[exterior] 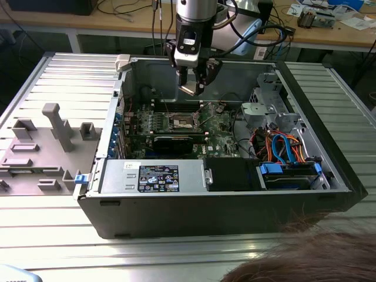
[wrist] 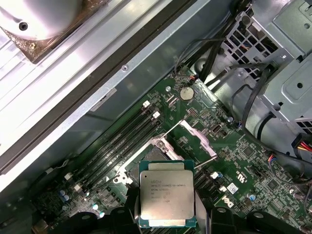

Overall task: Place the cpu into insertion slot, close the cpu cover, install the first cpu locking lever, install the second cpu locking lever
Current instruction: 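Place the cpu into insertion slot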

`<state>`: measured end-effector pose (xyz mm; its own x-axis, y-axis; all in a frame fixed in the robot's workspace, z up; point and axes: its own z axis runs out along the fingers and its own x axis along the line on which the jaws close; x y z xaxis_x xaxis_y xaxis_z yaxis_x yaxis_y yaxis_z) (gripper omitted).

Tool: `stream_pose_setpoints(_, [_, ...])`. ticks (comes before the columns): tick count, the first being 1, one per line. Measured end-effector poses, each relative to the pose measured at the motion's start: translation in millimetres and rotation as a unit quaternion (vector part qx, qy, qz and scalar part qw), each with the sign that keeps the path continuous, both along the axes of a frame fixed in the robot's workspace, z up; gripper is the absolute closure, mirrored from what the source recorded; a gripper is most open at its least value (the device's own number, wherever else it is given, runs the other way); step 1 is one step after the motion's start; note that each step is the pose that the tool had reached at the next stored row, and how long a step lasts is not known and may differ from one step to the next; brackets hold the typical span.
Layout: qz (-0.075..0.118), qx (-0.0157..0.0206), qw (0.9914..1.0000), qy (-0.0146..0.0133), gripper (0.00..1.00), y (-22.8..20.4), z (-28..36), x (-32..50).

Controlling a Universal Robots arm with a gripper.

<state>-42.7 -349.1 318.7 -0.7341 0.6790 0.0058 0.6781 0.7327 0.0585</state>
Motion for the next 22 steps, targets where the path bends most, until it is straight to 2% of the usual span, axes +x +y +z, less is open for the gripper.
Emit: stream_pose_setpoints(22, [-0.021, 0.0000, 0.99977, 0.0000, 0.46, 0.0, -0.7, -0.1])
